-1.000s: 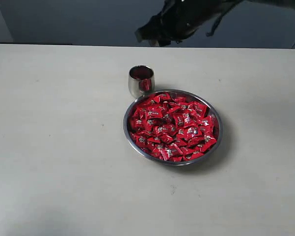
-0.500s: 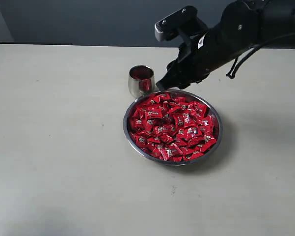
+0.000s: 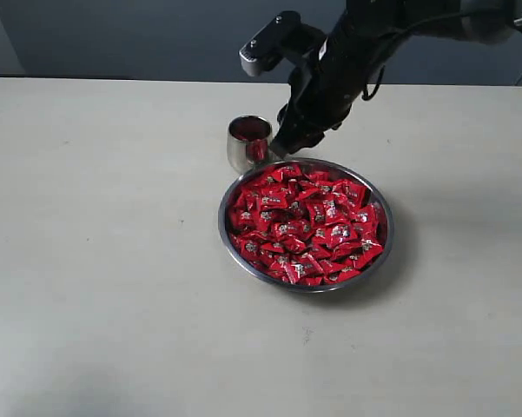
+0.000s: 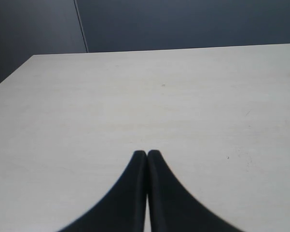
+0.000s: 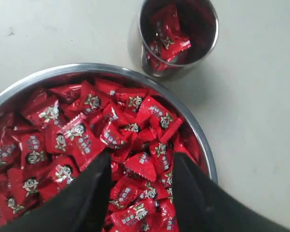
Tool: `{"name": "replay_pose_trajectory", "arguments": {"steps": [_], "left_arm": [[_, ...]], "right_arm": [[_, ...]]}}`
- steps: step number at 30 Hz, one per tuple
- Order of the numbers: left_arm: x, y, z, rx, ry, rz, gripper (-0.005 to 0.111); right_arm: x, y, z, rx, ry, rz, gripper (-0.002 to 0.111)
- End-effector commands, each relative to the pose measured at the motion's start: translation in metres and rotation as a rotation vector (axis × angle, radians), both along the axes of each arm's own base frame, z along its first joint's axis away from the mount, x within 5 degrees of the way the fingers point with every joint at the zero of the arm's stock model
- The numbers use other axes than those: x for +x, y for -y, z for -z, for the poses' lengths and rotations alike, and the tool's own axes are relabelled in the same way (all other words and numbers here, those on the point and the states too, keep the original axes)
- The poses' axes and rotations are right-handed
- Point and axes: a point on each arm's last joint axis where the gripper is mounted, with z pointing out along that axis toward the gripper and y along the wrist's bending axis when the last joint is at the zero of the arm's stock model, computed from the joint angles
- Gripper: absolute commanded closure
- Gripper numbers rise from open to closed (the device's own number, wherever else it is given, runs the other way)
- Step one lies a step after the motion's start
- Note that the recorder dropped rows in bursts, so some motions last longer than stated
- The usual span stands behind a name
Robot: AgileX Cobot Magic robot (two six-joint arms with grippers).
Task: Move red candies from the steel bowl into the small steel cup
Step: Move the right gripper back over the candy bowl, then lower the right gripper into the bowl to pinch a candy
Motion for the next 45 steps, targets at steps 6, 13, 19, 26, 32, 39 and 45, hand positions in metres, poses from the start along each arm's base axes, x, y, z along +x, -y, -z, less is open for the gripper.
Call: {"name": "replay_pose_trajectory", "arguments": {"steps": [6, 13, 19, 26, 32, 39, 45], "left_arm": [[0.000, 0.000, 0.001, 0.003, 0.008, 0.004, 0.106], [0.000, 0.000, 0.001, 0.003, 0.008, 0.004, 0.106], [0.000, 0.000, 0.001, 0.003, 0.008, 0.004, 0.106], [0.000, 0.000, 0.001, 0.003, 0.008, 0.004, 0.106], [0.000, 0.000, 0.001, 0.003, 0.008, 0.004, 0.106], [0.000, 0.000, 0.001, 0.003, 0.008, 0.004, 0.106], [0.000, 0.000, 0.001, 0.003, 0.008, 0.004, 0.106]], "right_arm": [[0.015, -0.014, 0.009, -0.039, -0.153, 0.041, 0.070], [0.007, -0.032, 0.031, -0.073, -0.200, 0.023, 0.070], [0.005, -0.044, 0.050, -0.079, -0.205, 0.025, 0.070], [0.007, -0.044, 0.061, -0.100, -0.215, 0.035, 0.070], [0.009, -0.047, 0.061, -0.071, -0.200, 0.042, 0.070], [0.008, -0.047, 0.070, -0.089, -0.228, 0.043, 0.070], [0.007, -0.046, 0.086, -0.124, -0.270, 0.041, 0.070]]}}
